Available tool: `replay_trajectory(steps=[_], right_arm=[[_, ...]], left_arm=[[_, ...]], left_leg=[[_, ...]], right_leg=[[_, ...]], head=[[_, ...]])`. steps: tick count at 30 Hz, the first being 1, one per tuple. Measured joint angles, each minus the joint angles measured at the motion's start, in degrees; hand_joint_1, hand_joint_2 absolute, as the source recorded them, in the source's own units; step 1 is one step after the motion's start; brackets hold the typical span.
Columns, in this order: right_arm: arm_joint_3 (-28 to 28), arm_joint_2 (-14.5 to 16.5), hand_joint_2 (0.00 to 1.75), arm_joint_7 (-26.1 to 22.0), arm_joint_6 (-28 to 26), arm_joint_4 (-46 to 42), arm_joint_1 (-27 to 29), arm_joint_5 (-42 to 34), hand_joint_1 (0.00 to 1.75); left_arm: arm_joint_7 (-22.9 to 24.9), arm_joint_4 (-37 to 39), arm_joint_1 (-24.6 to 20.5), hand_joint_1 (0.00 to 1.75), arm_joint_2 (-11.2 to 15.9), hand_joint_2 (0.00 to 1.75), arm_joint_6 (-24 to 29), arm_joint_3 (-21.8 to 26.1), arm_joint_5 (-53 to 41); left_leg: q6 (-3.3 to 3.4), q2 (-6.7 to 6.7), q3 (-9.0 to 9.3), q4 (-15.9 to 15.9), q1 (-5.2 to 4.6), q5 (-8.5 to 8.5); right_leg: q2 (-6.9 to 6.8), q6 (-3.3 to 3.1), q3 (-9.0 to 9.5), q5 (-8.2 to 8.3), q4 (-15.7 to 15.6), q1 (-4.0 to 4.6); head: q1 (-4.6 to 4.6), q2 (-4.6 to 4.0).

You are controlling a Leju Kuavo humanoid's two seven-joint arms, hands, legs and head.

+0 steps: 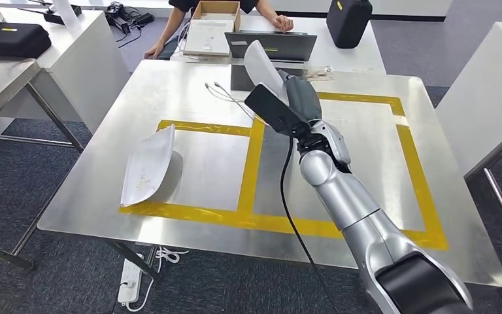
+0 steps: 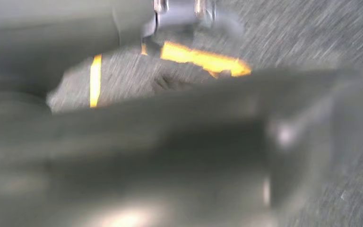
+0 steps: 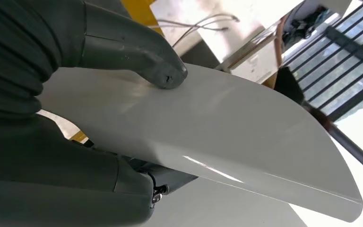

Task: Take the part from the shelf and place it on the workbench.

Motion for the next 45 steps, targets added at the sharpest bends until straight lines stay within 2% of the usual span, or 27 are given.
replay_trajectory(steps=[1, 2, 3, 6, 8, 10, 11, 12, 14, 16, 18, 20, 21, 22, 24, 26, 27, 28, 30, 32, 35, 36, 38, 40, 41, 43, 45], right_arm=[[-0.8, 0.0, 0.00, 0.0, -0.2, 2.2, -0.7, -0.2, 0.00], [-1.6, -0.1, 0.00, 0.0, -0.5, 4.0, -1.3, -0.4, 0.00], [-2.4, -0.1, 0.00, -0.1, -0.8, 5.5, -2.0, -0.5, 0.00], [-4.7, -0.4, 0.00, -0.7, -1.8, 7.9, -3.8, -0.4, 0.00], [-5.7, -0.6, 0.00, -1.2, -2.0, 8.6, -4.2, 0.1, 0.00], [-6.2, -0.6, 0.00, -1.3, -2.0, 9.1, -3.9, 0.6, 0.00], [-6.3, -0.6, 0.00, -1.3, -1.9, 9.3, -3.6, 0.9, 0.00], [-6.5, -0.6, 0.00, -1.3, -1.9, 9.4, -3.4, 1.1, 0.00], [-6.7, -0.6, 0.00, -1.3, -1.9, 9.5, -3.4, 1.3, 0.00], [-6.8, -0.5, 0.00, -1.3, -1.9, 9.5, -3.7, 1.4, 0.00], [-6.9, -0.4, 0.00, -1.3, -1.8, 9.5, -3.9, 1.4, 0.00], [-6.9, -0.3, 0.00, -1.3, -1.8, 9.3, -4.0, 1.5, 0.00], [-6.9, -0.2, 0.00, -1.4, -1.8, 9.2, -4.0, 1.6, 0.00], [-6.9, 0.0, 0.00, -1.5, -1.8, 9.0, -4.0, 1.7, 0.00], [-6.9, 0.3, 0.00, -1.6, -1.8, 8.7, -4.0, 1.8, 0.00], [-6.9, 0.4, 0.00, -1.7, -1.7, 8.3, -3.6, 1.8, 0.00], [-6.9, 0.5, 0.00, -1.7, -1.7, 8.1, -3.5, 1.9, 0.00], [-6.9, 0.5, 0.00, -1.8, -1.7, 7.8, -3.4, 1.9, 0.00], [-6.9, 0.5, 0.00, -1.8, -1.6, 7.2, -3.3, 2.0, 0.00], [-7.0, 0.4, 0.00, -1.9, -1.6, 6.4, -3.2, 2.0, 0.00], [-7.0, 0.1, 0.00, -2.0, -1.6, 5.2, -2.3, 2.0, 0.00], [-7.0, -0.1, 0.00, -1.9, -1.6, 4.8, -1.8, 2.0, 0.00], [-7.0, -0.7, 0.00, -2.0, -1.5, 4.0, -1.0, 1.9, 0.00], [-7.0, -1.1, 0.00, -2.0, -1.4, 3.5, -0.3, 1.8, 0.00], [-7.0, -1.3, 0.00, -2.0, -1.4, 3.3, 0.1, 1.7, 0.00], [-7.0, -1.4, 0.00, -2.0, -1.3, 2.9, 0.7, 1.6, 0.00], [-7.0, -1.5, 0.00, -2.1, -1.1, 2.4, 1.0, 1.2, 0.00]], left_arm=[[0.4, 0.1, 0.1, 0.00, 0.0, 0.00, 0.0, -0.2, -0.2], [0.6, 0.2, 0.2, 0.00, 0.0, 0.00, 0.1, -0.4, -0.4], [0.5, 0.3, 0.2, 0.00, 0.0, 0.00, 0.2, -0.6, -0.5], [-0.7, 0.0, -0.1, 0.00, -0.3, 0.00, 0.6, -0.8, -0.1], [0.2, -0.1, -0.3, 0.00, -0.4, 0.00, 1.5, -0.9, 0.3], [1.1, 0.0, -0.4, 0.00, -0.3, 0.00, 1.8, -0.9, 0.2], [1.2, 0.0, -0.4, 0.00, -0.2, 0.00, 1.6, -0.9, 0.1], [1.1, -0.1, -0.3, 0.00, -0.2, 0.00, 1.4, -1.0, 0.1], [0.9, -0.1, -0.3, 0.00, -0.2, 0.00, 1.1, -1.1, 0.0], [0.9, -0.1, -0.4, 0.00, -0.3, 0.00, 1.0, -1.2, 0.1], [0.8, -0.1, -0.4, 0.00, -0.4, 0.00, 0.9, -1.2, 0.0], [0.6, -0.1, -0.3, 0.00, -0.4, 0.00, 0.8, -1.3, -0.1], [0.5, -0.1, -0.3, 0.00, -0.3, 0.00, 0.7, -1.3, -0.3], [0.4, -0.1, -0.3, 0.00, -0.3, 0.00, 0.6, -1.3, -0.5], [0.2, -0.1, -0.3, 0.00, -0.3, 0.00, 0.3, -1.4, -0.9], [0.1, -0.1, -0.4, 0.00, -0.2, 0.00, 0.2, -1.6, -1.0], [0.0, -0.1, -0.4, 0.00, -0.1, 0.00, 0.2, -1.6, -1.0], [0.0, -0.1, -0.4, 0.00, 0.0, 0.00, 0.2, -1.7, -1.0], [0.0, -0.2, -0.4, 0.00, 0.0, 0.00, 0.2, -1.8, -1.0], [0.1, -0.2, -0.6, 0.00, 0.0, 0.00, 0.2, -1.9, -1.2], [0.2, -0.2, -0.4, 0.00, -0.1, 0.00, 0.2, -2.3, -1.6], [0.1, -0.2, -0.4, 0.00, -0.1, 0.00, 0.2, -2.4, -1.7], [-0.2, -0.2, -0.3, 0.00, -0.1, 0.00, 0.0, -2.6, -1.8], [-0.3, -0.2, -0.1, 0.00, -0.1, 0.00, -0.1, -2.7, -1.8], [-0.3, -0.2, 0.0, 0.00, 0.0, 0.00, -0.2, -2.7, -1.8], [-0.3, -0.2, 0.1, 0.00, 0.0, 0.00, -0.2, -2.7, -1.9], [-0.4, -0.2, 0.1, 0.00, -0.1, 0.00, -0.2, -2.8, -1.9]], left_leg=[[0.21, 0.03, -0.30, -2.7, -0.06, 5.82], [0.44, 0.04, -0.46, -4.0, -0.12, 9.98], [0.72, 0.02, -0.62, -4.1, -0.16, 11.22], [1.92, -0.04, 0.03, -3.3, -0.03, 10.27], [2.44, -0.06, 0.87, -3.6, 0.04, 9.37], [2.54, -0.06, 1.52, -3.6, 0.04, 8.60], [2.53, -0.08, 1.80, -3.6, 0.04, 8.25], [2.49, -0.14, 2.10, -3.5, 0.03, 7.94], [2.35, -0.33, 2.78, -3.5, -0.01, 7.42], [1.99, -0.58, 3.23, -3.4, -0.16, 7.19], [1.39, -0.75, 3.42, -3.6, -0.17, 7.37], [0.66, -0.75, 3.41, -3.9, -0.15, 7.49], [0.36, -0.66, 3.15, -3.3, -0.17, 6.71], [0.09, -0.56, 2.57, -1.6, -0.16, 5.19], [-0.41, -0.34, 0.58, 5.1, 0.10, 0.48], [-0.92, -0.21, -0.49, 10.9, 0.37, -2.57], [-1.12, -0.13, 0.31, 11.0, 0.48, -2.69], [-1.29, -0.05, 2.24, 8.9, 0.61, -1.98], [-1.54, 0.00, 7.37, 1.7, 0.82, -0.40], [-0.97, -0.16, 9.82, -2.3, 0.78, 0.26], [0.55, -0.14, 9.38, -2.5, 0.59, 1.10], [1.05, -0.06, 9.12, -2.7, 0.65, 1.52], [1.82, 0.08, 8.24, -2.9, 0.79, 2.44], [2.08, 0.14, 7.06, -2.9, 0.65, 3.31], [2.10, 0.17, 6.43, -2.9, 0.57, 3.77], [2.02, 0.22, 5.27, -2.9, 0.49, 4.69], [1.76, 0.25, 4.43, -2.9, 0.49, 5.57]], right_leg=[[0.16, 0.38, 0.71, -1.30, 0.3, 0.14], [0.32, 0.75, 1.22, -2.55, 0.5, 0.29], [0.48, 1.16, 1.73, -3.59, 0.6, 0.37], [0.11, 2.30, 2.19, -5.86, 1.6, 0.12], [-0.46, 2.99, -1.14, -8.28, 7.4, -0.09], [-0.58, 3.36, -6.66, -10.14, 14.7, -0.29], [-0.59, 3.40, -8.77, -9.61, 16.3, -0.35], [-0.60, 3.33, -9.90, -7.82, 15.8, -0.36], [-0.64, 2.80, -9.24, -1.84, 9.4, -0.23], [-0.70, 2.09, -7.71, 2.35, 3.2, 0.13], [-0.72, 1.60, -7.46, 3.27, 1.7, 0.48], [-0.84, 0.99, -7.25, 3.99, 1.2, 0.30], [-0.93, 0.59, -7.12, 4.48, 0.8, 0.10], [-1.02, 0.23, -7.05, 4.97, 0.4, -0.13], [-1.11, -0.17, -7.34, 5.60, 0.2, -0.26], [-1.17, -0.05, -7.93, 6.10, 0.3, -0.30], [-1.20, 0.12, -8.30, 6.32, 0.5, -0.38], [-1.21, 0.34, -8.74, 6.52, 0.7, -0.52], [-1.19, 0.91, -9.75, 6.78, 1.5, -0.73], [-1.12, 1.67, -10.51, 7.02, 2.2, -0.66], [-0.99, 2.83, -10.78, 7.64, 2.0, -0.73], [-1.00, 3.14, -11.07, 6.97, 2.6, -0.79], [-1.07, 3.66, -12.78, 3.13, 6.9, -0.90], [-1.09, 3.94, -15.24, -1.76, 14.3, -0.93], [-1.09, 3.92, -15.76, -3.02, 17.0, -0.91], [-1.09, 3.59, -13.71, -2.30, 16.5, -0.78], [-1.10, 2.89, -8.06, -0.16, 9.3, -0.50]], head=[[-0.09, 0.00], [-0.13, -0.01], [-0.08, 0.00], [0.28, 0.01], [0.64, 0.00], [0.85, 0.00], [0.90, 0.00], [0.96, 0.00], [1.13, -0.01], [1.22, -0.01], [1.24, -0.01], [1.30, -0.01], [1.25, -0.01], [1.14, -0.01], [0.84, 0.00], [0.72, -0.01], [0.71, -0.01], [0.71, -0.01], [0.65, 0.00], [0.73, 0.00], [0.93, -0.01], [1.02, -0.01], [1.39, -0.01], [1.69, -0.01], [1.71, -0.01], [1.74, -0.01], [1.78, -0.01]])
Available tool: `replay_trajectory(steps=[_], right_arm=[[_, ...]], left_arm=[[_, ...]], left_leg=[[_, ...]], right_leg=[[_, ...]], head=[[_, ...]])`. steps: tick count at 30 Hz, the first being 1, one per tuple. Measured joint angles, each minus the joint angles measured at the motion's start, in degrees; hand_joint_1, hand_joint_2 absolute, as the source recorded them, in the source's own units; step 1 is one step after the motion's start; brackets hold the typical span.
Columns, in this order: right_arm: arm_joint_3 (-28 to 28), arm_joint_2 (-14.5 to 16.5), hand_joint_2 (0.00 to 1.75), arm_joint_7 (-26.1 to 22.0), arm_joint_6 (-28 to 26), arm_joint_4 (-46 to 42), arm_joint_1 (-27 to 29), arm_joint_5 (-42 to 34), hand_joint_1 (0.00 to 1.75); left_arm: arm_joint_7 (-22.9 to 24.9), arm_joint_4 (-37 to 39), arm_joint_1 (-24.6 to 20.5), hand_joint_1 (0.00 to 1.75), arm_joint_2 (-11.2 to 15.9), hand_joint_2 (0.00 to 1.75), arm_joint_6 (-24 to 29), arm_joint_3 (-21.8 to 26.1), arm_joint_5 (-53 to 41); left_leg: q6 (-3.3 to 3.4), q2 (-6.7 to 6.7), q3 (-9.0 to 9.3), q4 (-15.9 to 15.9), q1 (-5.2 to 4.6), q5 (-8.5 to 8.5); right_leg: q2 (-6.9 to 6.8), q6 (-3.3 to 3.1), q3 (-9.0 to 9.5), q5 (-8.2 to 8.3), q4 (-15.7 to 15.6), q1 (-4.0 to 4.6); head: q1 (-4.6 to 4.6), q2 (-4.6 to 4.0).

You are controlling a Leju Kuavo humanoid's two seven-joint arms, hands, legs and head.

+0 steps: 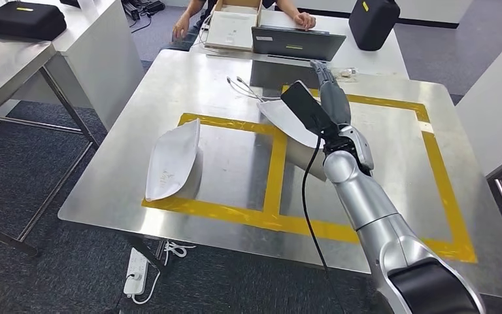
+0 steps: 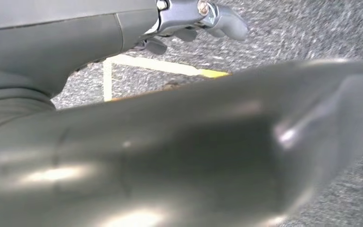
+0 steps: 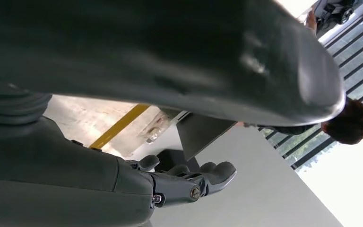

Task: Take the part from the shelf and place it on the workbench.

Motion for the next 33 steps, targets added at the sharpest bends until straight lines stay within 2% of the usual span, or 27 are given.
replay_trajectory(steps=[2, 3, 5, 6, 7, 8, 10, 11, 12, 13, 14, 16, 17, 18, 20, 21, 22, 23, 25, 26, 27, 28, 29, 30, 31, 32, 33], right_arm=[[0.0, -0.2, 0.00, -0.5, 0.6, -0.8, 0.4, -1.0, 0.00], [0.0, -0.3, 0.00, -0.9, 1.0, -1.2, 0.8, -1.7, 0.00], [-0.1, -0.7, 0.00, -1.5, 1.8, -1.6, 2.0, -2.7, 0.00], [-0.1, -0.8, 0.00, -1.7, 2.0, -1.8, 2.5, -2.9, 0.00], [-0.1, -0.9, 0.00, -1.9, 2.0, -1.9, 3.0, -3.1, 0.00], [-0.1, -1.0, 0.00, -2.0, 2.1, -2.1, 3.3, -3.2, 0.00], [-0.2, -1.2, 0.00, -2.0, 2.4, -2.2, 3.9, -3.7, 0.00], [-0.4, -1.4, 0.00, -2.0, 2.7, -2.3, 4.5, -4.4, 0.00], [-0.7, -1.7, 0.00, -2.3, 3.1, -2.4, 5.5, -5.7, 0.00], [-1.4, -2.3, 0.00, -2.8, 3.6, -2.6, 6.7, -7.3, 0.00], [-2.2, -3.0, 0.00, -3.6, 4.0, -3.0, 8.3, -9.2, 0.00], [-4.5, -4.9, 0.00, -4.9, 4.5, -4.2, 11.8, -12.8, 0.00], [-6.0, -6.1, 0.00, -5.4, 4.8, -4.9, 13.7, -14.5, 0.00], [-7.7, -7.3, 0.00, -5.8, 5.3, -5.6, 15.6, -16.2, 0.00], [-12.4, -9.7, 0.00, -6.4, 6.1, -7.2, 20.4, -20.4, 0.00], [-15.3, -10.7, 0.00, -6.6, 6.3, -8.2, 23.1, -22.5, 0.00], [-18.6, -11.6, 0.00, -6.4, 6.6, -9.3, 26.0, -24.4, 0.00], [-22.2, -12.2, 0.00, -6.3, 7.0, -10.2, 28.9, -25.7, 0.00], [-29.5, -13.0, 0.00, -6.2, 8.4, -11.7, 34.1, -27.1, 0.00], [-32.9, -13.0, 0.00, -6.3, 9.1, -12.3, 36.4, -27.3, 0.00], [-36.0, -12.8, 0.00, -6.3, 9.8, -13.0, 38.4, -27.4, 0.00], [-39.0, -12.4, 0.00, -6.2, 10.5, -13.8, 40.2, -27.6, 0.00], [-41.9, -11.8, 0.00, -5.9, 11.4, -14.6, 41.7, -27.7, 0.00], [-44.7, -11.1, 0.00, -5.6, 12.6, -15.2, 42.8, -27.6, 0.00], [-47.4, -10.4, 0.00, -5.2, 14.2, -15.7, 43.6, -27.2, 0.00], [-49.9, -9.6, 0.00, -5.0, 15.7, -15.9, 44.2, -26.6, 0.00], [-52.0, -8.9, 0.00, -5.1, 16.9, -16.0, 44.6, -25.8, 0.00]], left_arm=[[-0.3, 0.0, 0.0, 0.00, 0.0, 0.00, -0.1, 0.0, 0.0], [-0.5, 0.0, 0.1, 0.00, 0.0, 0.00, -0.1, 0.0, 0.0], [-0.8, 0.0, 0.3, 0.00, 0.1, 0.00, -0.2, 0.0, 0.0], [-0.9, 0.0, 0.4, 0.00, 0.2, 0.00, -0.2, 0.0, 0.0], [-0.9, 0.0, 0.5, 0.00, 0.2, 0.00, -0.2, -0.1, 0.0], [-1.0, 0.0, 0.6, 0.00, 0.3, 0.00, -0.3, -0.1, 0.0], [-1.0, 0.0, 0.7, 0.00, 0.4, 0.00, -0.3, -0.1, 0.0], [-1.0, 0.0, 0.6, 0.00, 0.5, 0.00, -0.3, -0.1, 0.0], [-0.9, 0.0, 0.6, 0.00, 0.5, 0.00, -0.3, -0.1, -0.1], [-0.8, 0.0, 0.7, 0.00, 0.5, 0.00, -0.3, -0.1, -0.2], [-0.7, 0.0, 0.8, 0.00, 0.5, 0.00, -0.3, -0.2, -0.3], [-0.9, 0.0, 1.0, 0.00, 0.5, 0.00, -0.3, -0.3, -0.1], [-1.1, 0.0, 1.1, 0.00, 0.5, 0.00, -0.3, -0.3, 0.1], [-1.3, 0.0, 1.3, 0.00, 0.4, 0.00, -0.3, -0.3, 0.5], [-1.4, 0.1, 1.9, 0.00, 0.3, 0.00, -0.2, -0.3, 1.1], [-1.3, 0.2, 2.1, 0.00, 0.2, 0.00, 0.0, -0.3, 1.3], [-1.2, 0.2, 2.3, 0.00, 0.0, 0.00, 0.3, -0.3, 1.6], [-1.2, 0.2, 2.5, 0.00, -0.1, 0.00, 0.6, -0.3, 1.8], [-1.2, 0.3, 2.7, 0.00, -0.3, 0.00, 1.1, -0.3, 2.2], [-1.2, 0.4, 2.8, 0.00, -0.4, 0.00, 1.2, -0.3, 2.3], [-1.1, 0.4, 2.9, 0.00, -0.5, 0.00, 1.3, -0.3, 2.3], [-0.9, 0.4, 3.0, 0.00, -0.6, 0.00, 1.3, -0.3, 2.3], [-0.8, 0.5, 3.0, 0.00, -0.7, 0.00, 1.3, -0.3, 2.3], [-0.6, 0.5, 3.0, 0.00, -0.8, 0.00, 1.4, -0.3, 2.4], [-0.6, 0.5, 2.9, 0.00, -0.9, 0.00, 1.5, -0.3, 2.4], [-0.7, 0.5, 2.9, 0.00, -0.9, 0.00, 1.6, -0.3, 2.6], [-0.9, 0.4, 2.9, 0.00, -0.9, 0.00, 1.6, -0.3, 2.8]], left_leg=[[-0.63, 0.02, -0.30, -0.2, 0.02, 0.90], [-1.02, 0.03, -0.28, -0.4, 0.08, 1.37], [-1.84, 0.00, -0.24, -1.0, 0.17, 2.27], [-2.13, -0.04, -0.53, -0.8, 0.19, 1.95], [-2.37, -0.07, -1.04, 0.1, 0.17, 0.62], [-2.55, -0.09, -1.79, 2.2, 0.17, -1.66], [-2.84, -0.09, -3.42, 8.8, 0.16, -7.01], [-2.97, -0.09, -3.80, 11.9, 0.15, -8.40], [-3.01, -0.09, -3.48, 13.6, 0.14, -8.59], [-2.96, -0.09, -2.23, 13.4, 0.13, -7.78], [-2.82, -0.10, 0.05, 11.3, 0.12, -6.53], [-2.36, -0.23, 5.67, 4.0, 0.04, -5.89], [-2.06, -0.39, 7.62, 1.2, -0.09, -6.19], [-1.68, -0.57, 8.60, -0.4, -0.24, -6.72], [-0.71, -0.82, 8.52, -0.9, -0.46, -6.39], [-0.16, -0.84, 8.28, -1.0, -0.40, -6.06], [0.36, -0.85, 7.93, -1.2, -0.32, -5.60], [0.78, -0.89, 7.46, -1.3, -0.22, -5.13], [1.19, -0.97, 6.25, -1.3, -0.27, -4.24], [1.21, -0.95, 5.54, -1.3, -0.33, -3.76], [1.18, -0.88, 4.85, -1.2, -0.38, -3.31], [1.11, -0.77, 4.19, -1.1, -0.40, -2.87], [0.99, -0.62, 3.60, -1.0, -0.39, -2.48], [0.81, -0.49, 3.10, -0.9, -0.38, -2.11], [0.54, -0.33, 2.69, -0.8, -0.42, -1.76], [0.20, -0.17, 2.51, -0.8, -0.47, -1.41], [-0.18, -0.03, 2.47, -0.8, -0.52, -1.09]], right_leg=[[-0.08, -0.61, 4.23, 0.74, -6.3, 0.50], [-0.10, -0.87, 4.97, 0.66, -7.8, 0.72], [-0.12, -1.46, 4.64, 1.52, -8.4, 0.81], [-0.19, -1.86, 4.36, 2.10, -8.7, 0.68], [-0.25, -2.29, 3.95, 2.83, -9.0, 0.52], [-0.29, -2.61, 3.41, 3.61, -9.2, 0.33], [-0.25, -2.92, 2.10, 4.79, -9.2, 0.39], [-0.25, -2.90, 1.43, 5.30, -9.2, 0.45], [-0.29, -2.84, 0.81, 5.78, -9.2, 0.51], [-0.39, -2.71, 0.23, 6.22, -9.1, 0.56], [-0.50, -2.52, -0.32, 6.61, -9.0, 0.58], [-0.84, -1.98, -1.26, 7.20, -8.7, 0.60], [-1.01, -1.66, -1.53, 7.43, -8.5, 0.62], [-1.17, -1.31, -1.69, 7.68, -8.4, 0.65], [-1.37, -0.55, -1.74, 8.24, -8.5, 0.62], [-1.28, -0.14, -1.88, 8.05, -8.3, 0.52], [-1.10, 0.25, -2.26, 7.03, -7.4, 0.42], [-0.87, 0.60, -3.04, 5.06, -5.4, 0.29], [-0.44, 1.19, -5.40, -0.25, 1.4, 0.13], [-0.35, 1.34, -6.30, -2.10, 4.8, 0.08], [-0.31, 1.40, -6.43, -2.75, 6.7, 0.07], [-0.30, 1.40, -5.53, -2.26, 6.8, 0.07], [-0.31, 1.35, -3.43, -0.93, 4.7, 0.06], [-0.35, 1.28, -0.38, 0.36, 1.0, 0.02], [-0.37, 1.07, 2.74, 0.86, -3.3, 0.07], [-0.34, 0.73, 5.02, 1.12, -6.5, 0.19], [-0.32, 0.32, 6.30, 0.89, -8.7, 0.34]], head=[[0.00, 0.01], [0.02, 0.01], [0.09, 0.00], [0.10, -0.01], [0.00, -0.01], [-0.18, -0.01], [-0.61, -0.01], [-0.75, -0.01], [-0.82, -0.01], [-0.88, -0.01], [-0.91, -0.01], [-0.95, -0.01], [-0.91, -0.01], [-0.90, 0.00], [-0.82, 0.00], [-0.81, 0.00], [-0.63, -0.01], [-0.41, 0.00], [0.05, -0.01], [0.15, -0.01], [0.18, -0.01], [0.19, 0.00], [0.20, 0.00], [0.22, 0.00], [0.28, 0.00], [0.27, 0.00], [0.27, 0.01]])
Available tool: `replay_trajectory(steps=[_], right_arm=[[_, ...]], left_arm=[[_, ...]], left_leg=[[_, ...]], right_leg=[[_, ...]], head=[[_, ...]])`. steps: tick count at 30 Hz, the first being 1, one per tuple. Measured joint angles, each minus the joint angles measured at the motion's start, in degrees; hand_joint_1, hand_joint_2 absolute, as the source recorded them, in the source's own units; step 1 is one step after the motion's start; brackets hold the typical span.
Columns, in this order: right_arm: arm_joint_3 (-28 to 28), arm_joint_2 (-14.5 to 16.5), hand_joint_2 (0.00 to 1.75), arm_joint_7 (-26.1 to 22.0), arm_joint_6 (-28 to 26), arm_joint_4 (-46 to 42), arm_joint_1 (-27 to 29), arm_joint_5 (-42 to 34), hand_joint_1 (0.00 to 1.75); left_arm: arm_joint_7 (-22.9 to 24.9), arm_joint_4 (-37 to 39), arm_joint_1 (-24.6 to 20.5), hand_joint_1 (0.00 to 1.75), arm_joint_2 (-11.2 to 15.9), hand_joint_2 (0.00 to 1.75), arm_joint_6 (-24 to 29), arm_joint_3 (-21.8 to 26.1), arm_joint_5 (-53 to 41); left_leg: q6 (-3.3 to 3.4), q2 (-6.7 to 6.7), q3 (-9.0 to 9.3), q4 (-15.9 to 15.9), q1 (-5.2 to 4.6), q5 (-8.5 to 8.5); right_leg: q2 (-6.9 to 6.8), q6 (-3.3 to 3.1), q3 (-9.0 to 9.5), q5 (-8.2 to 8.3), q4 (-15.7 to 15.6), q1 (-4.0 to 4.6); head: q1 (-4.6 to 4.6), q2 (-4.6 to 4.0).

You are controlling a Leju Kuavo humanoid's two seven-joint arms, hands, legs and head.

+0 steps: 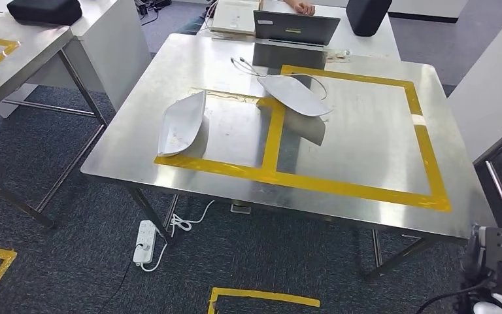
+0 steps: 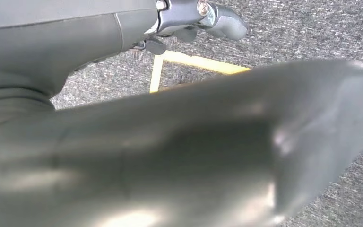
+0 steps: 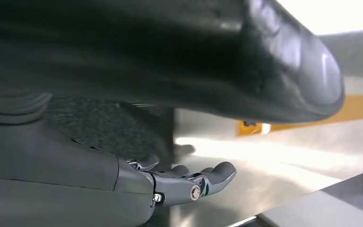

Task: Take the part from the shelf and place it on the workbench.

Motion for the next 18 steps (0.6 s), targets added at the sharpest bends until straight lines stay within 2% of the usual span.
replay_trajectory(steps=[1, 3, 4, 5, 6, 7, 8, 9, 10, 11, 12, 14, 15, 16, 18], right_arm=[[-1.9, 0.7, 0.00, -0.2, 0.8, 0.2, 0.2, 1.0, 0.00], [-4.8, 2.1, 0.00, -0.9, 0.8, 1.3, 0.5, 3.4, 0.00], [-5.8, 2.7, 0.00, -1.3, 0.5, 2.1, 0.5, 4.5, 0.00], [-6.7, 3.1, 0.00, -1.7, 0.1, 3.1, 0.4, 5.4, 0.00], [-7.4, 3.5, 0.00, -2.0, -0.2, 3.9, 0.4, 6.0, 0.00], [-7.9, 3.8, 0.00, -2.3, -0.4, 4.6, 0.4, 6.3, 0.00], [-8.3, 4.1, 0.00, -2.4, -0.5, 5.3, 0.4, 6.5, 0.00], [-8.7, 4.3, 0.00, -2.4, -0.6, 5.8, 0.4, 6.7, 0.00], [-9.0, 4.4, 0.00, -2.2, -0.8, 6.4, 0.3, 7.1, 0.00], [-9.4, 4.5, 0.00, -1.7, -1.3, 7.3, 0.2, 8.0, 0.00], [-9.6, 4.5, 0.00, -1.2, -2.0, 8.5, -0.1, 9.2, 0.00], [-9.9, 4.1, 0.00, 0.4, -4.2, 13.3, -1.3, 13.2, 0.00], [-9.9, 3.7, 0.00, 1.5, -5.1, 16.7, -2.2, 15.1, 0.00], [-9.9, 3.3, 0.00, 2.9, -5.4, 20.5, -3.0, 16.5, 0.00], [-10.0, 2.9, 0.00, 7.5, -3.5, 27.6, -4.0, 16.5, 0.00]], left_arm=[[-0.2, 0.0, -0.1, 0.00, 0.0, 0.00, 0.0, 0.0, 0.2], [-0.7, 0.0, -0.2, 0.00, 0.1, 0.00, 0.1, 0.0, 0.4], [-0.9, 0.0, -0.2, 0.00, 0.2, 0.00, 0.2, 0.0, 0.4], [-1.1, 0.0, -0.2, 0.00, 0.2, 0.00, 0.2, 0.0, 0.4], [-1.2, 0.0, -0.2, 0.00, 0.3, 0.00, 0.3, 0.0, 0.4], [-1.3, 0.0, -0.2, 0.00, 0.3, 0.00, 0.3, 0.0, 0.4], [-1.3, 0.0, -0.2, 0.00, 0.3, 0.00, 0.3, 0.0, 0.4], [-1.3, 0.0, -0.2, 0.00, 0.3, 0.00, 0.3, 0.0, 0.4], [-1.5, 0.0, -0.2, 0.00, 0.3, 0.00, 0.3, 0.0, 0.5], [-1.9, 0.0, -0.2, 0.00, 0.4, 0.00, 0.3, 0.0, 0.6], [-2.3, 0.0, -0.3, 0.00, 0.4, 0.00, 0.3, 0.0, 0.8], [-3.3, 0.0, -0.5, 0.00, 0.4, 0.00, 0.2, 0.0, 1.0], [-3.6, -0.1, -0.6, 0.00, 0.4, 0.00, 0.2, 0.0, 0.9], [-3.7, -0.1, -0.7, 0.00, 0.3, 0.00, 0.1, 0.0, 0.7], [-3.7, -0.1, -0.8, 0.00, 0.1, 0.00, 0.0, 0.0, 0.4]], left_leg=[[-0.38, 0.13, 0.05, -0.1, -0.04, 0.34], [-1.09, 0.25, 0.00, -0.2, -0.04, 0.75], [-1.40, 0.24, -0.35, 0.4, -0.03, -0.12], [-1.68, 0.22, -0.97, 2.0, -0.03, -1.97], [-1.91, 0.18, -1.85, 4.7, 0.01, -4.69], [-2.11, 0.17, -2.80, 8.3, -0.02, -7.65], [-2.26, 0.17, -3.54, 11.8, -0.03, -9.77], [-2.32, 0.17, -3.74, 14.4, -0.04, -10.74], [-2.24, 0.17, -2.98, 15.2, -0.06, -10.41], [-2.03, 0.17, -1.12, 13.8, -0.10, -9.23], [-1.71, 0.17, 1.61, 10.6, -0.19, -7.92], [-0.91, 0.19, 7.67, 2.3, -0.49, -7.29], [-0.62, 0.19, 9.44, -0.5, -0.63, -7.56], [-0.33, 0.19, 10.28, -2.0, -0.78, -7.90], [0.28, 0.25, 9.95, -2.5, -0.76, -7.27]], right_leg=[[0.06, -0.47, 0.18, -0.19, -0.8, 0.20], [0.03, -1.40, -0.44, 0.57, -1.0, 0.14], [0.00, -1.92, -0.83, 1.15, -1.1, 0.04], [-0.04, -2.39, -1.33, 1.78, -1.2, -0.09], [-0.08, -2.72, -1.96, 2.40, -1.3, -0.12], [-0.06, -2.94, -2.68, 2.96, -1.2, -0.06], [-0.07, -2.99, -3.44, 3.51, -1.1, 0.00], [-0.09, -3.00, -4.21, 4.03, -1.0, 0.09], [-0.10, -2.98, -5.01, 4.56, -0.9, 0.17], [-0.10, -2.92, -5.76, 5.07, -0.8, 0.25], [-0.09, -2.84, -6.34, 5.54, -0.7, 0.32], [-0.06, -2.47, -7.12, 6.45, -0.5, 0.45], [-0.06, -2.22, -7.19, 6.81, -0.5, 0.48], [-0.07, -1.90, -7.23, 7.18, -0.5, 0.48], [-0.02, -1.26, -7.17, 7.72, -0.6, 0.41]], head=[[-0.02, 0.00], [-0.08, 0.00], [-0.17, -0.01], [-0.33, -0.01], [-0.49, -0.01], [-0.65, 0.00], [-0.75, 0.00], [-0.79, 0.00], [-0.83, 0.00], [-0.86, 0.00], [-0.88, -0.01], [-0.87, 0.00], [-0.85, 0.00], [-0.87, 0.00], [-0.92, 0.00]])
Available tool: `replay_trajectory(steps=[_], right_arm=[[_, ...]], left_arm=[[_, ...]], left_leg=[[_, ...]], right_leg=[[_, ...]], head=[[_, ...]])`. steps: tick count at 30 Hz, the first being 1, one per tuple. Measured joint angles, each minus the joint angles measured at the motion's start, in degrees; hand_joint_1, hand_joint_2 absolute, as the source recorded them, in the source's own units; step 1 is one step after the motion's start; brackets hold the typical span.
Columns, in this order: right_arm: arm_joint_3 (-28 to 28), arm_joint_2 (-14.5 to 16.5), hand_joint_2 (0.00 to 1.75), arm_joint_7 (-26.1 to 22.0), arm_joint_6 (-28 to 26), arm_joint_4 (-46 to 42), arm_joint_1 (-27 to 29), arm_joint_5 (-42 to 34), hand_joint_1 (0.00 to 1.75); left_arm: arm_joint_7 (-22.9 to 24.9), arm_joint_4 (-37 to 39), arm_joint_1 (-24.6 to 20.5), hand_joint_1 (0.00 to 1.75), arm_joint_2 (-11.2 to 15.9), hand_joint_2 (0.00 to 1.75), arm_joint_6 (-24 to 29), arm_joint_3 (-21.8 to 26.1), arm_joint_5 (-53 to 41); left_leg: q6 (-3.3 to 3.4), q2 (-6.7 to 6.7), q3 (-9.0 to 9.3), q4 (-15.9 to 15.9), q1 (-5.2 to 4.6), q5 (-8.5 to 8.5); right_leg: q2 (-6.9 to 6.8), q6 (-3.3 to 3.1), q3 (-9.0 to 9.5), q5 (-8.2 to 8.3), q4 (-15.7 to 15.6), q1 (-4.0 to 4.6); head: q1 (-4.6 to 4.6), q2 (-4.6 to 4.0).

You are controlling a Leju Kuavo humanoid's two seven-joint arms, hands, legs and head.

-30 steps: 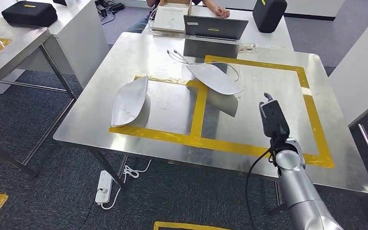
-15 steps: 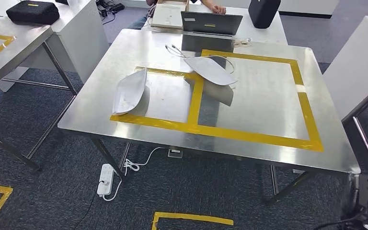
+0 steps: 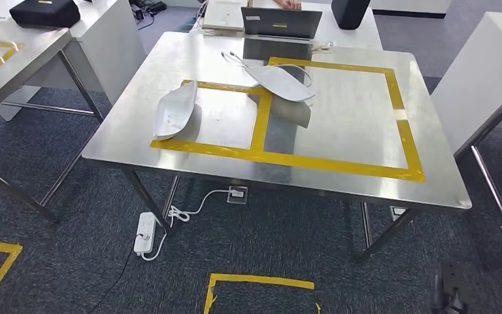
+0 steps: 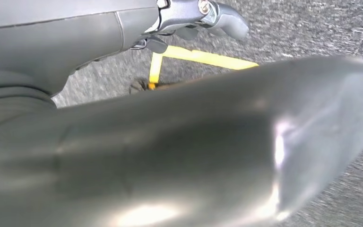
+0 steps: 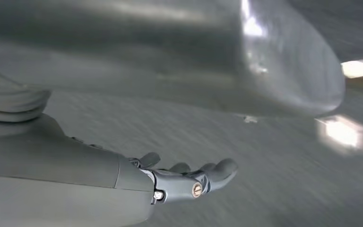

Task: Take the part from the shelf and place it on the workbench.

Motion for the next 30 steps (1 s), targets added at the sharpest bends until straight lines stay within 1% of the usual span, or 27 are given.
replay_trajectory(steps=[1, 2, 3, 4, 5, 6, 7, 8, 9, 10, 11, 12, 13, 15, 16, 17, 18, 20, 21, 22, 23, 24, 25, 26, 27, 28, 30], right_arm=[[-0.3, 0.1, 0.00, 3.6, 1.7, 3.1, -0.1, -1.0, 0.00], [-0.8, 0.5, 0.00, 8.3, 3.1, 5.9, 0.0, -1.6, 0.00], [-1.3, 1.2, 0.00, 13.1, 3.6, 8.3, 0.1, -1.4, 0.00], [-1.6, 2.1, 0.00, 17.8, 3.6, 10.7, 0.4, -0.8, 0.00], [-1.7, 3.3, 0.00, 20.7, 3.0, 12.6, 0.7, 0.1, 0.00], [-1.6, 4.5, 0.00, 21.6, 2.4, 14.0, 1.0, 0.8, 0.00], [-1.5, 5.7, 0.00, 20.7, 2.0, 15.1, 1.2, 1.7, 0.00], [-1.2, 6.9, 0.00, 19.1, 1.7, 16.0, 1.2, 3.1, 0.00], [-0.5, 7.8, 0.00, 17.7, 1.2, 16.8, 1.1, 6.0, 0.00], [0.8, 8.7, 0.00, 16.7, 0.6, 17.6, 0.8, 9.5, 0.00], [2.6, 9.4, 0.00, 16.4, -0.3, 18.1, 0.4, 13.2, 0.00], [4.8, 10.1, 0.00, 16.3, -1.1, 18.6, 0.0, 16.4, 0.00], [6.8, 10.6, 0.00, 16.3, -1.7, 18.9, -0.5, 17.9, 0.00], [9.3, 11.6, 0.00, 16.6, -2.5, 19.6, -1.6, 17.4, 0.00], [9.7, 12.1, 0.00, 16.9, -2.7, 19.9, -2.2, 16.5, 0.00], [9.8, 12.5, 0.00, 17.2, -2.9, 20.1, -2.7, 15.9, 0.00], [10.0, 12.8, 0.00, 17.3, -3.0, 20.2, -3.0, 15.7, 0.00], [10.4, 13.2, 0.00, 16.9, -2.9, 20.4, -3.2, 15.8, 0.00], [10.5, 13.4, 0.00, 16.5, -2.8, 20.4, -3.2, 15.9, 0.00], [10.6, 13.5, 0.00, 16.3, -2.7, 20.5, -3.2, 15.9, 0.00], [10.7, 13.6, 0.00, 16.1, -2.6, 20.6, -3.2, 15.9, 0.00], [10.8, 13.7, 0.00, 16.1, -2.6, 20.6, -3.2, 15.9, 0.00], [10.8, 13.8, 0.00, 16.3, -2.5, 20.7, -3.2, 15.9, 0.00], [10.9, 13.8, 0.00, 16.7, -2.6, 20.8, -3.1, 15.9, 0.00], [10.9, 13.9, 0.00, 17.2, -2.8, 20.9, -3.0, 16.0, 0.00], [10.9, 13.9, 0.00, 17.8, -2.9, 20.9, -2.8, 16.1, 0.00], [10.9, 14.0, 0.00, 18.2, -3.1, 21.0, -2.3, 16.2, 0.00]], left_arm=[[0.2, 0.0, -0.1, 0.00, -0.1, 0.00, 0.0, 0.0, -0.2], [0.5, 0.0, -0.1, 0.00, -0.3, 0.00, 0.1, 0.0, -0.4], [0.9, 0.0, -0.1, 0.00, -0.4, 0.00, 0.2, -0.1, -0.7], [1.3, 0.0, -0.2, 0.00, -0.4, 0.00, 0.4, -0.2, -0.9], [1.5, 0.0, -0.1, 0.00, -0.5, 0.00, 0.7, -0.2, -1.0], [1.7, 0.0, -0.1, 0.00, -0.5, 0.00, 1.1, -0.3, -0.9], [2.0, 0.1, -0.1, 0.00, -0.5, 0.00, 1.7, -0.3, -0.7], [2.4, 0.1, 0.0, 0.00, -0.5, 0.00, 2.1, -0.4, -0.7], [2.8, 0.1, 0.0, 0.00, -0.5, 0.00, 2.3, -0.4, -0.8], [3.2, 0.1, -0.1, 0.00, -0.3, 0.00, 2.1, -0.4, -0.8], [3.5, 0.1, -0.1, 0.00, -0.1, 0.00, 1.8, -0.4, -0.7], [3.8, 0.1, -0.2, 0.00, 0.3, 0.00, 1.3, -0.5, -0.5], [4.0, 0.1, -0.2, 0.00, 0.6, 0.00, 1.0, -0.5, -0.3], [4.3, 0.1, -0.3, 0.00, 0.9, 0.00, 0.7, -0.5, -0.2], [4.3, 0.1, -0.3, 0.00, 0.9, 0.00, 0.7, -0.5, -0.4], [4.1, 0.1, -0.3, 0.00, 0.9, 0.00, 0.7, -0.6, -0.7], [3.8, 0.1, -0.3, 0.00, 0.9, 0.00, 0.7, -0.6, -1.0], [3.1, 0.1, -0.3, 0.00, 0.7, 0.00, 0.6, -0.8, -1.8], [3.0, 0.1, -0.3, 0.00, 0.7, 0.00, 0.6, -1.0, -2.2], [2.9, 0.1, -0.3, 0.00, 0.7, 0.00, 0.6, -1.1, -2.6], [2.9, 0.1, -0.3, 0.00, 0.7, 0.00, 0.6, -1.4, -3.0], [3.0, 0.1, -0.3, 0.00, 0.7, 0.00, 0.7, -1.6, -3.5], [3.0, 0.1, -0.4, 0.00, 0.7, 0.00, 0.8, -2.0, -4.1], [3.1, 0.0, -0.5, 0.00, 0.7, 0.00, 1.0, -2.4, -4.7], [3.2, 0.0, -0.6, 0.00, 0.7, 0.00, 1.1, -2.8, -5.1], [3.2, 0.0, -0.7, 0.00, 0.7, 0.00, 1.3, -3.2, -5.4], [3.3, 0.0, -0.8, 0.00, 0.7, 0.00, 1.4, -3.7, -5.6]], left_leg=[[0.39, 0.08, -0.31, -0.1, 0.10, 0.49], [0.77, 0.15, -0.79, -0.3, 0.24, 1.09], [1.03, 0.20, -1.39, -0.4, 0.38, 1.72], [1.13, 0.18, -2.05, -0.3, 0.37, 2.22], [1.12, 0.18, -2.72, -0.2, 0.39, 2.69], [0.94, 0.20, -3.41, 0.0, 0.42, 3.11], [0.70, 0.30, -4.16, 0.3, 0.49, 3.51], [0.42, 0.44, -4.95, 0.7, 0.58, 3.86], [0.12, 0.60, -5.76, 1.1, 0.72, 4.17], [-0.21, 0.75, -6.50, 1.6, 0.86, 4.42], [-0.59, 0.81, -7.11, 2.0, 0.94, 4.67], [-1.01, 0.85, -7.49, 2.3, 0.98, 4.94], [-1.47, 0.84, -7.71, 2.4, 0.98, 5.27], [-2.37, 0.76, -7.85, 2.3, 1.05, 5.96], [-2.72, 0.64, -8.14, 2.5, 1.15, 5.76], [-2.98, 0.52, -8.63, 3.4, 1.23, 4.64], [-3.16, 0.39, -9.41, 5.3, 1.29, 2.58], [-3.33, 0.26, -11.30, 11.9, 1.28, -2.63], [-3.36, 0.24, -11.92, 15.2, 1.27, -4.17], [-3.28, 0.23, -11.89, 17.1, 1.24, -4.48], [-3.09, 0.22, -11.00, 17.3, 1.19, -3.69], [-2.76, 0.20, -9.03, 15.2, 1.08, -2.22], [-2.27, 0.15, -6.23, 11.4, 0.89, -1.05], [-1.81, 0.10, -3.27, 7.2, 0.66, -0.56], [-1.48, 0.04, -1.07, 3.8, 0.42, -0.43], [-1.25, 0.00, 0.09, 1.6, 0.19, -0.67], [-1.08, -0.02, 0.01, 0.9, -0.09, -0.51]], right_leg=[[0.09, 0.36, -0.21, -0.38, 0.3, -0.08], [0.18, 0.71, -0.70, -1.91, 1.5, -0.19], [0.26, 1.05, -1.48, -4.31, 3.7, -0.35], [0.29, 1.36, -2.44, -7.23, 6.9, -0.53], [0.29, 1.59, -3.38, -9.80, 10.5, -0.71], [0.28, 1.79, -3.93, -11.09, 13.4, -0.89], [0.26, 1.97, -3.76, -11.09, 14.9, -1.09], [0.22, 2.17, -2.61, -10.04, 14.5, -1.33], [0.19, 2.41, -0.38, -8.52, 12.1, -1.61], [0.21, 2.69, 2.29, -7.79, 8.4, -1.84], [0.34, 2.64, 4.68, -7.50, 4.9, -1.82], [0.48, 2.35, 6.19, -7.67, 2.4, -1.73], [0.63, 1.83, 6.70, -8.12, 1.2, -1.51], [0.62, 0.49, 6.22, -7.67, 1.0, -1.30], [0.48, -0.12, 5.85, -7.30, 0.9, -1.30], [0.30, -0.70, 5.42, -6.82, 0.8, -1.34], [0.13, -1.19, 4.87, -6.29, 0.7, -1.34], [-0.12, -1.74, 3.68, -5.31, 0.8, -1.09], [-0.18, -1.84, 3.00, -4.80, 0.8, -0.89], [-0.22, -1.92, 2.31, -4.30, 0.9, -0.68], [-0.22, -1.93, 1.64, -3.81, 1.0, -0.48], [-0.20, -1.90, 1.05, -3.35, 1.1, -0.31], [-0.17, -1.82, 0.55, -2.89, 1.2, -0.21], [-0.15, -1.65, 0.14, -2.46, 1.4, -0.06], [-0.16, -1.39, -0.13, -2.00, 1.4, 0.00], [-0.19, -1.08, -0.28, -1.58, 1.3, -0.01], [-0.25, -0.55, -0.35, -0.90, 1.1, -0.14]], head=[[0.00, 0.01], [0.15, 0.00], [0.32, 0.00], [0.52, 0.00], [0.70, -0.01], [0.79, -0.01], [0.87, -0.01], [0.93, -0.01], [0.96, -0.01], [1.02, -0.01], [1.09, -0.01], [1.15, -0.01], [1.21, 0.00], [1.17, 0.00], [1.11, 0.00], [0.96, 0.00], [0.71, 0.00], [0.16, 0.01], [0.00, 0.00], [-0.06, 0.00], [-0.08, 0.00], [-0.09, -0.01], [-0.11, 0.00], [-0.12, 0.00], [-0.10, 0.01], [-0.14, 0.01], [-0.17, 0.01]])
